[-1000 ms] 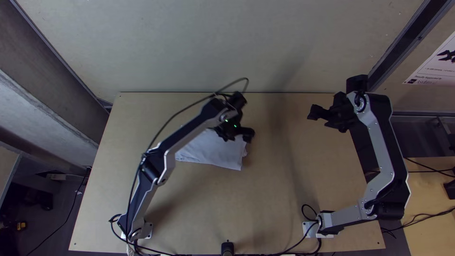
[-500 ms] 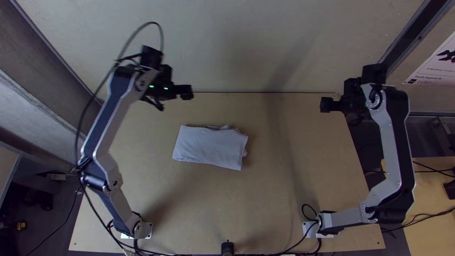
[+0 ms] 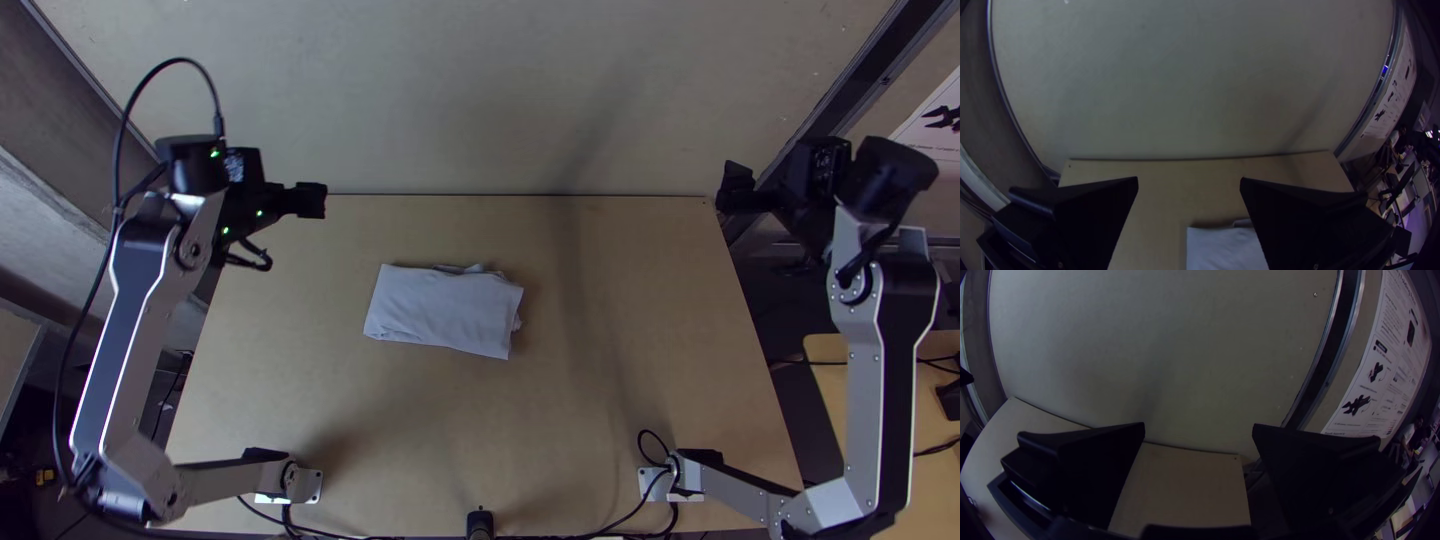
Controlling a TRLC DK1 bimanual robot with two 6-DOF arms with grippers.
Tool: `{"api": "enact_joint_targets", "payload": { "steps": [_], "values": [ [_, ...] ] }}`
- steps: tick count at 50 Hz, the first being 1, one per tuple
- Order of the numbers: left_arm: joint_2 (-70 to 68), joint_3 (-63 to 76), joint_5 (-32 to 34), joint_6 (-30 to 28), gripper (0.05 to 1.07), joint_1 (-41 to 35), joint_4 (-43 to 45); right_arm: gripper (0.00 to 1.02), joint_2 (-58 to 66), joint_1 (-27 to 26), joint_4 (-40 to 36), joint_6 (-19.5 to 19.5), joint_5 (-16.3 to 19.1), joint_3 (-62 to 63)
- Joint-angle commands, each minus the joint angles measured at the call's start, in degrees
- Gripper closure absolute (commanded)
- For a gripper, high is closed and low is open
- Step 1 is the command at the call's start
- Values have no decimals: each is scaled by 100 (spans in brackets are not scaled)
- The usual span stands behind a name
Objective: Fold the t-shirt
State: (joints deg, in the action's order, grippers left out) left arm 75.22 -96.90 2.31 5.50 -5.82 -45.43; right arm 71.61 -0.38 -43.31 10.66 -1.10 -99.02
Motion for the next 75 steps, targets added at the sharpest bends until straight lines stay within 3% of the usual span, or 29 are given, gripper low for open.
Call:
{"api": "enact_joint_targets", "payload": {
  "steps": [1,4,9,23,36,42,50,56,60,67,75],
  "values": [
    [-605,594,-46,-137,9,125,403,3,-280,-6,490,174,-57,560],
    [-825,822,-55,-137,9,240,676,4,-517,-190,947,174,-109,876],
    [-1317,1393,-55,-225,9,363,1054,4,-912,-199,1070,86,-101,1280],
    [-2855,3485,-90,-383,9,969,2776,4,-2442,-269,2389,552,-118,3618],
    [-4384,5348,-72,-418,9,1426,4104,4,-4261,-146,3768,508,-109,6070],
    [-5193,6236,-72,-365,9,1461,4464,4,-5184,56,4085,341,-118,6888],
    [-6362,7484,-81,-181,9,1558,4974,4,-6783,355,5148,262,-118,8382],
    [-7513,8346,-72,-40,10,1584,4868,4,-7205,443,5052,103,-232,8944],
    [-7557,8565,-90,145,10,1611,4648,4,-7205,416,5333,103,-241,9226],
    [-7557,9110,-90,48,10,1646,5202,4,-7205,399,5535,86,-241,9691],
    [-7548,9550,-28,48,10,1628,5290,4,-7205,372,5148,59,-232,9893]
  ]
}}
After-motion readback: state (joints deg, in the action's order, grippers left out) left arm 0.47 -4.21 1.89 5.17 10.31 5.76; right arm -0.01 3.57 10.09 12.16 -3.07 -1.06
